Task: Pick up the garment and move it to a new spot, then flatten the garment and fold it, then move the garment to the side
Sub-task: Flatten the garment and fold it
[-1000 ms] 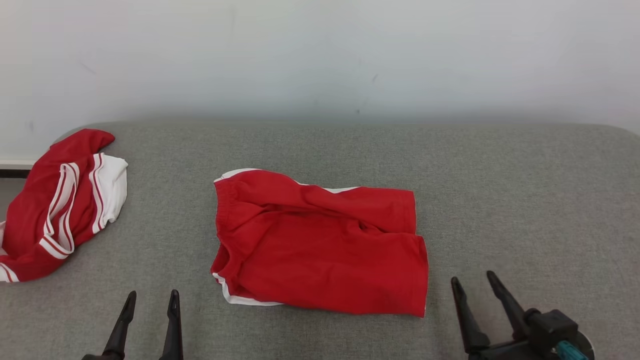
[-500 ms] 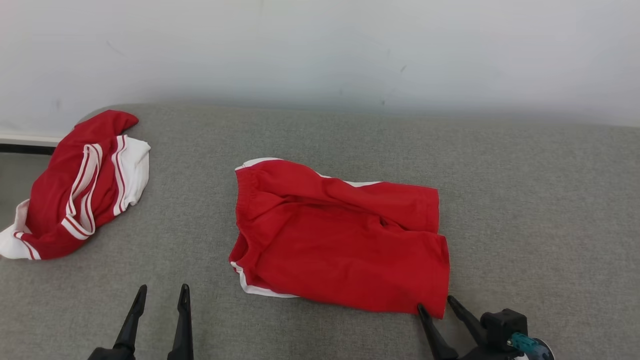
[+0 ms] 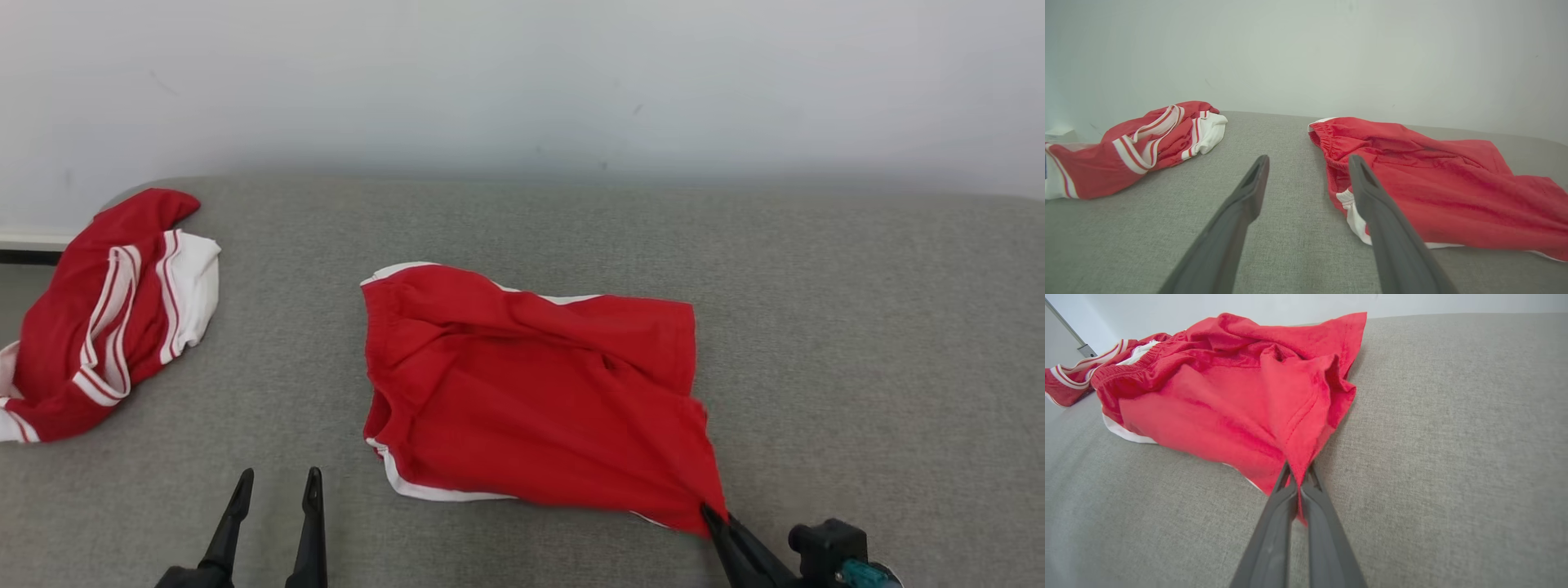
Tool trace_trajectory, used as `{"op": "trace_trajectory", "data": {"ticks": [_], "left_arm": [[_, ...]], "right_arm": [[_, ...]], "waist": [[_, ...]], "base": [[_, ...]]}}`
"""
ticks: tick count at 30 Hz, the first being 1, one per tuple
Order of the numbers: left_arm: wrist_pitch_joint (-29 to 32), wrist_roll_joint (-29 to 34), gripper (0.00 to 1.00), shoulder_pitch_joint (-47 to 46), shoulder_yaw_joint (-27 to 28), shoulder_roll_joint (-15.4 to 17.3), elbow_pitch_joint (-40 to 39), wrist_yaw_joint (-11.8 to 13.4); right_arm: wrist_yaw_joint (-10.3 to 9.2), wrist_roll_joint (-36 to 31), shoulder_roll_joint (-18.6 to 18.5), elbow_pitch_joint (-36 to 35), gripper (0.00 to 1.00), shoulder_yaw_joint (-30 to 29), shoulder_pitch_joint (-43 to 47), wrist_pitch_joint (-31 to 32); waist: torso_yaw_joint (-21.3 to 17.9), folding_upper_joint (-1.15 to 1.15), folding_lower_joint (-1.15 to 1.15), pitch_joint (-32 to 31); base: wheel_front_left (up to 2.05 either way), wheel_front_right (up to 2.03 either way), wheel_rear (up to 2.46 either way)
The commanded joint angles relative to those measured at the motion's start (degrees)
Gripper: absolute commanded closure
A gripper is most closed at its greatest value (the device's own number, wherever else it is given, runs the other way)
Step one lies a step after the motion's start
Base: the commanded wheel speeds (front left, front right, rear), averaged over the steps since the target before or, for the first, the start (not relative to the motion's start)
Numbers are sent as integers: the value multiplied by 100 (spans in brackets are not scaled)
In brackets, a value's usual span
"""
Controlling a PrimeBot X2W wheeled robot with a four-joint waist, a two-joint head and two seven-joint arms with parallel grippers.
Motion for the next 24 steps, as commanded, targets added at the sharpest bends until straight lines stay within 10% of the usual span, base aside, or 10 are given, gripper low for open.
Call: {"op": "trace_trajectory", "data": {"ticks": [1, 16, 24], "left_arm": [[-19, -8, 0, 78, 12, -14, 12, 5], [-19, -35, 0, 54, -73, -76, 28, 5], [-19, -18, 0, -50, -184, -74, 90, 4]], "right_arm": [[-13, 35, -101, -161, 100, -15, 121, -30], [-13, 114, -738, -2083, 100, -1042, 1426, 636], [-13, -13, -695, -1983, 100, -1216, 1159, 812]], "waist": [[-137, 0, 0, -36], [-406, 0, 0, -38], [-88, 0, 0, -16]], "base": [[0, 0, 0], [0, 0, 0], [0, 0, 0]]}}
